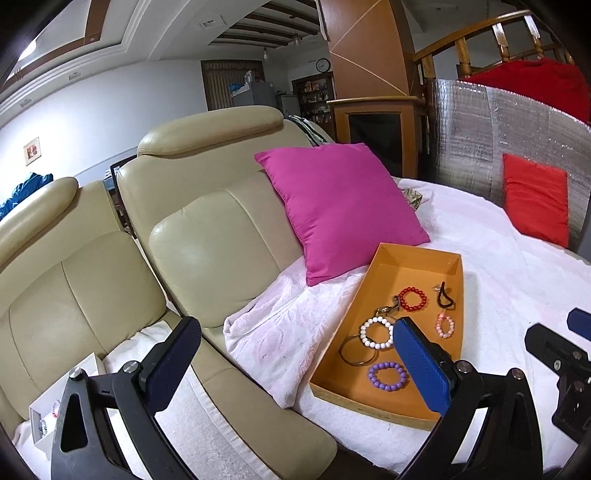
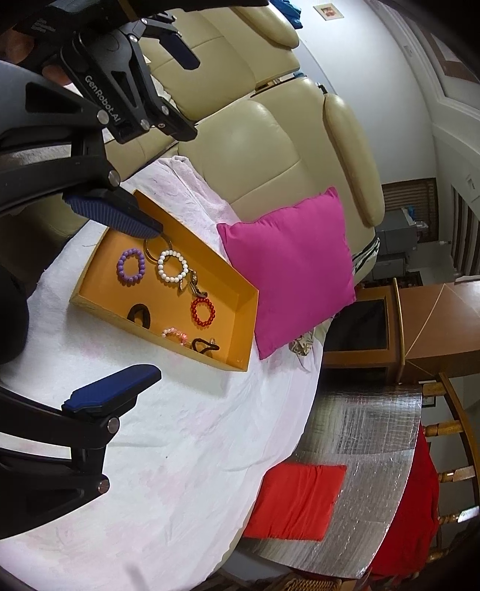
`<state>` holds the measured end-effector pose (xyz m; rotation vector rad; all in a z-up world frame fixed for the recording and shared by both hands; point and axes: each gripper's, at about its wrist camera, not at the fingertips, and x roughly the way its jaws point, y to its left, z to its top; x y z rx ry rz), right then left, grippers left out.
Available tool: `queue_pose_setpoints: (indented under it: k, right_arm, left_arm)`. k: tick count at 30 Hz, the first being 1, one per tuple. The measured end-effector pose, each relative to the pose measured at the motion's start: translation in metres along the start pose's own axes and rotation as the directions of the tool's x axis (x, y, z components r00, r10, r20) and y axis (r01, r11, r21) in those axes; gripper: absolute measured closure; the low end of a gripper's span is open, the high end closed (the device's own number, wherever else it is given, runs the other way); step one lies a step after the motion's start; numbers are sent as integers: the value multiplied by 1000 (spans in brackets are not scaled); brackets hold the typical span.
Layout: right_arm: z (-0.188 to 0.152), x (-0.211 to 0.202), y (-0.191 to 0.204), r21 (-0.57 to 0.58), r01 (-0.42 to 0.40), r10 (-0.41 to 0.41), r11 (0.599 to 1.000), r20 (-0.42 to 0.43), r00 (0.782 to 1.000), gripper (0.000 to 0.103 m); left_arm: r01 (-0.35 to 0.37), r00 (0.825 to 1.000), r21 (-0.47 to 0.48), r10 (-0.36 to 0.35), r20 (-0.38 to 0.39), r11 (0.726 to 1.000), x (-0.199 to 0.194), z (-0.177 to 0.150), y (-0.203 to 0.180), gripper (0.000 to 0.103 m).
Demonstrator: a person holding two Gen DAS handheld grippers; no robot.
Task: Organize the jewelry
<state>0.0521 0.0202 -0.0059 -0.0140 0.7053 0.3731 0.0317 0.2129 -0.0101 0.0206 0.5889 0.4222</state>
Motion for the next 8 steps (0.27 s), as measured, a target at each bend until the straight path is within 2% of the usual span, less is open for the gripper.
queue_pose_setpoints:
  k: [5,8]
  right_arm:
    - [5,16,-14,21,-33,33,999,3,999,29]
    - [6,17,-51,81,-25,22,996,39,999,29]
  left_arm:
    - [-40,999,6,40,12,999,9,3,-12,0]
    - [20,1000,57,-21,11,998,15,6,-43,0]
